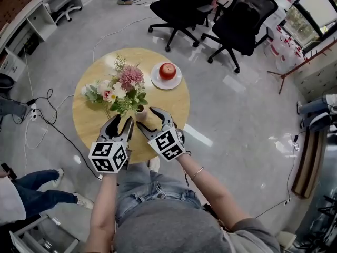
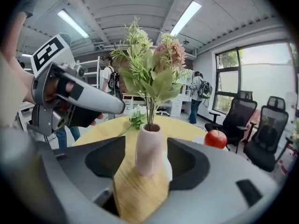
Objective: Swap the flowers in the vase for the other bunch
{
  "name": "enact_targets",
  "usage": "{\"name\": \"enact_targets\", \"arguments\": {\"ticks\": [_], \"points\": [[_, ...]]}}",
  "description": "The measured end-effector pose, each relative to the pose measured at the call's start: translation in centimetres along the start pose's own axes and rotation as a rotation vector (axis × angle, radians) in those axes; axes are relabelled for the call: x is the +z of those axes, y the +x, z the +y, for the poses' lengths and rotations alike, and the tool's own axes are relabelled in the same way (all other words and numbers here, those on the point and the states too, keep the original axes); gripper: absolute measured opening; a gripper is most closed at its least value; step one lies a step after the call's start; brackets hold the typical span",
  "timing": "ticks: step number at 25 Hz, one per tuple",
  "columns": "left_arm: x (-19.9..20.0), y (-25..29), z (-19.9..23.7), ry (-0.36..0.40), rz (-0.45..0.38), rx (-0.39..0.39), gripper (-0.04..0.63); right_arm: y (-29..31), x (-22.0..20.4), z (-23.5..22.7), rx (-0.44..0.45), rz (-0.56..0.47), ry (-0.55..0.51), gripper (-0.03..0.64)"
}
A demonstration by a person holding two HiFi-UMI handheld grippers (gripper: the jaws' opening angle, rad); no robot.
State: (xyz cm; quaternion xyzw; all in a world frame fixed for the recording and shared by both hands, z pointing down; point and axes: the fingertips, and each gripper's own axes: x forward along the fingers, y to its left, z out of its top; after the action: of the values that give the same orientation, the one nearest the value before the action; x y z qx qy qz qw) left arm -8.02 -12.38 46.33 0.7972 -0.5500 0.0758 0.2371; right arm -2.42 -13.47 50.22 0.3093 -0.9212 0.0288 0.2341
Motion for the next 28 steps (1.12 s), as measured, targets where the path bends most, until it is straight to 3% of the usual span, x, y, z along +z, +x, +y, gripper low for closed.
{"name": "enact_targets", "arguments": {"ticks": [11,21,28], "points": [[0.2,2.7,-0.5,-0.025,0.021,-0.008,0.194,0.9,-0.5,-0.4,-0.007,0.007,0.04,0.268],[1.0,4.7,-0.1,-0.015,0.022,-0.017,0.193,2.2,-0.7,-0.6,-0.034,0.029,0.014,0.268],[2.0,5.7,-0.1,-0.019,0.013,-0.062,0.163,2.4,-0.2,-1.1,-0.048,0.026,-0.004,0.267]]}}
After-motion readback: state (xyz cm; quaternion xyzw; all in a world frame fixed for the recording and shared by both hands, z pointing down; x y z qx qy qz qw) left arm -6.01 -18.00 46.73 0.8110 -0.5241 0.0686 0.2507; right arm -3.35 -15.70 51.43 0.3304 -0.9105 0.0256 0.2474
